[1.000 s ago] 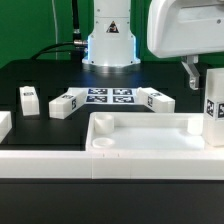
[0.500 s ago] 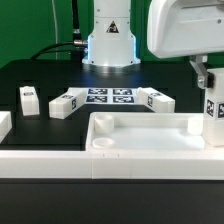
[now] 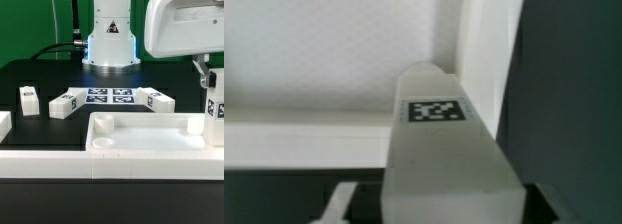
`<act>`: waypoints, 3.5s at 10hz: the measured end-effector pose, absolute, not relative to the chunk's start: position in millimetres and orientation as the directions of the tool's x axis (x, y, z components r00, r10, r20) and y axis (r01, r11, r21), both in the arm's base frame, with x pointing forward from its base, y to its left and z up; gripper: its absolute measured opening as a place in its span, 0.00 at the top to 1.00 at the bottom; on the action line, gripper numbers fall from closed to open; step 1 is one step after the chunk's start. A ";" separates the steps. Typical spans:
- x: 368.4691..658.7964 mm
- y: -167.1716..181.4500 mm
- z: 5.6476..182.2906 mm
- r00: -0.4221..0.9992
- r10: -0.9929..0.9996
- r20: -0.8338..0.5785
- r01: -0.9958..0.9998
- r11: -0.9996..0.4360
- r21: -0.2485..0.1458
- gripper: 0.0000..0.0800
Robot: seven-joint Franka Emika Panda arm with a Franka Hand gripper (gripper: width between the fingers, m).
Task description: Assemble desk
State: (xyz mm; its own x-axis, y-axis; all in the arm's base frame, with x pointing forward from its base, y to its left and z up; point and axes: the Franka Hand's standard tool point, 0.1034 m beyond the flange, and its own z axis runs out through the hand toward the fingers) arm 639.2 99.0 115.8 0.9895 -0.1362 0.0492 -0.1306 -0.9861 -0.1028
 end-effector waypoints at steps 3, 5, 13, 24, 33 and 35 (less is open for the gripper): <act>638.4 96.9 115.1 0.912 -0.409 0.026 -0.403 -0.907 -0.124 0.64; 638.8 95.1 115.1 0.827 -0.562 0.003 -0.557 -0.820 -0.130 0.64; 638.8 92.8 114.7 0.543 -0.838 -0.052 -0.836 -0.534 -0.122 0.64; 631.3 108.9 111.8 0.297 -0.946 -0.129 -0.955 -0.294 -0.043 0.22; 632.9 105.7 109.2 0.874 -0.484 -0.038 -0.485 -0.871 -0.073 0.19; 633.5 103.4 108.5 0.951 -0.307 -0.023 -0.308 -0.948 -0.077 0.19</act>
Offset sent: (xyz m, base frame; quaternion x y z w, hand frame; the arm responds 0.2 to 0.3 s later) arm -0.0079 0.0089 -0.0079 0.0147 -0.0150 0.3000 0.9537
